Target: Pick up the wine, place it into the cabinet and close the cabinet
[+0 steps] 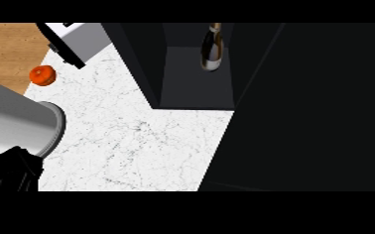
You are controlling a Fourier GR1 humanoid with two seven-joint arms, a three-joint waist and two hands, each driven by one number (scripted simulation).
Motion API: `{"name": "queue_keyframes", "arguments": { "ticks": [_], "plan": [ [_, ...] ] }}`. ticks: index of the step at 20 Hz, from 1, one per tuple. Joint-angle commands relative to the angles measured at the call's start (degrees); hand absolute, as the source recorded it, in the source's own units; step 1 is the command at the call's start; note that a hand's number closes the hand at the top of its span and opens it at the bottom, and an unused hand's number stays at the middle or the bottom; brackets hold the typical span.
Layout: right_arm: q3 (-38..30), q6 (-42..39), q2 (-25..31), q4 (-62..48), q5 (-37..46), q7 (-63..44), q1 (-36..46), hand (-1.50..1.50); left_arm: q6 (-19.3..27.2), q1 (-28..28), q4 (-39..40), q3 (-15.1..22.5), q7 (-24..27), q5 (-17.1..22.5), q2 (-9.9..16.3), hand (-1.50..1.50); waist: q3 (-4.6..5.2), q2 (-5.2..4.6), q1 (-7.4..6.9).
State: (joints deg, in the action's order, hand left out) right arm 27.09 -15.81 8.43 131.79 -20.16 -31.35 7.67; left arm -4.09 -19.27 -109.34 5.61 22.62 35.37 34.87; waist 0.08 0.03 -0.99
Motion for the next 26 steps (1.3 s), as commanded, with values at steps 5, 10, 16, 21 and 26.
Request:
{"name": "queue_keyframes", "arguments": {
  "ticks": [5, 10, 16, 21, 26],
  "plan": [
    [5.6, 15.0, -8.3, -5.5, -2.4, -6.1, 18.7, 1.50, -5.5, -0.2, 1.9, -4.3, -1.4, 1.2, 0.7, 1.50, -0.03, 0.05, 0.35],
    [4.7, 22.4, -8.4, -13.6, -4.8, -2.7, 28.0, 1.50, -6.9, -2.1, 2.0, -5.8, -1.6, 0.8, -1.9, 1.50, -0.05, 0.05, 0.33],
    [0.4, 24.0, -8.4, -33.5, -10.7, 7.9, 40.6, 1.50, -4.5, 2.0, -0.1, -4.6, -4.6, -1.1, -3.8, 1.50, -0.05, -0.14, -0.04],
    [-1.5, 23.4, -8.4, -40.3, -12.7, 11.0, 40.1, 1.50, -7.9, -2.7, -1.4, -7.9, -4.1, -1.1, -3.7, 1.50, -0.06, -0.11, -0.20],
    [-4.3, 22.5, -8.4, -45.7, -15.3, 13.2, 40.5, 1.50, -10.1, -2.6, -0.5, -9.6, -5.1, -1.3, -4.5, 1.50, -0.07, -0.12, 0.08]
  ]
}}
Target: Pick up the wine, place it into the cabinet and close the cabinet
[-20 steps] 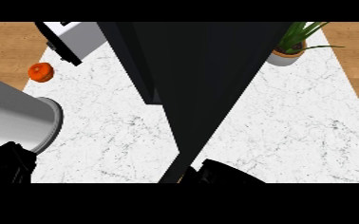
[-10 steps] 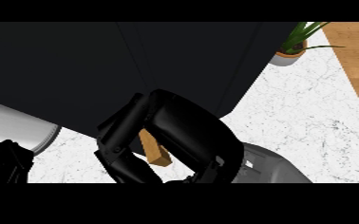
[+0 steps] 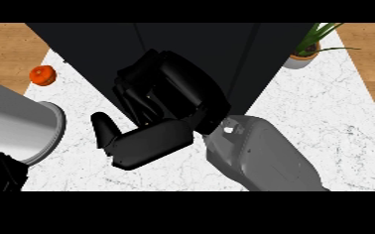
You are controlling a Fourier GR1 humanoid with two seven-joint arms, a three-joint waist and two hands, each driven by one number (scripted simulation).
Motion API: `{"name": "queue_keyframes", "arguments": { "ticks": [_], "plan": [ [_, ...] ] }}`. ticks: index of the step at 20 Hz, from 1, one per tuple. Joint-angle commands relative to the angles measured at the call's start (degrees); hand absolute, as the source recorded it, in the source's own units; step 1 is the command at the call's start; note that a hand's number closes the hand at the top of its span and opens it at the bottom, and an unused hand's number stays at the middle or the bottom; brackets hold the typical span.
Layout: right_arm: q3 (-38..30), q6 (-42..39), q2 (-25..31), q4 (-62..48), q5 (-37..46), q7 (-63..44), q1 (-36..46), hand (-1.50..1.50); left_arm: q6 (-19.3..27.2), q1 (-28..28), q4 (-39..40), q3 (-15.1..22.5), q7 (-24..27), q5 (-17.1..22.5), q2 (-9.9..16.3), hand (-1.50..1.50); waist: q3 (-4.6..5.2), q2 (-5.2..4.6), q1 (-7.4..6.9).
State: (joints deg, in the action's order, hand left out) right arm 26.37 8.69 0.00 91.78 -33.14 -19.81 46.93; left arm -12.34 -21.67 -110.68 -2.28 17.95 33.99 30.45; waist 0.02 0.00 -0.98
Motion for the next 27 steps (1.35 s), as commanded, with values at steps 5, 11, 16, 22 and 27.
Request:
{"name": "queue_keyframes", "arguments": {
  "ticks": [5, 11, 16, 22, 27],
  "plan": [
    [-2.8, -4.4, 0.0, -9.8, 0.6, 5.1, -1.2, 1.50, -0.1, 3.5, 0.7, -1.3, -4.1, -2.0, -2.5, 1.50, -0.02, -0.06, 0.46],
    [-9.1, -10.1, 0.0, -22.2, 3.1, 10.3, 1.8, 1.50, -4.8, 2.3, 1.9, -3.4, -2.4, -1.3, -2.7, 1.50, 0.00, -0.15, 0.03],
    [-14.8, -15.2, 4.4, -27.8, 1.9, 11.6, 5.2, 1.50, -2.7, 4.2, 2.3, -3.4, -3.5, -1.9, -3.7, 1.50, 0.02, -0.45, -0.26],
    [-15.6, -18.2, 5.9, -32.2, 3.0, 14.6, 6.6, 1.50, -2.8, 4.8, 2.6, -1.4, -3.4, -3.6, -4.8, 1.50, 0.05, -0.96, -0.79],
    [-16.6, -19.2, 6.1, -32.9, 2.0, 14.0, 7.8, 1.50, -2.1, 4.7, 1.2, -0.6, -3.8, -4.4, -5.7, 1.50, 0.01, -0.65, -0.67]
  ]
}}
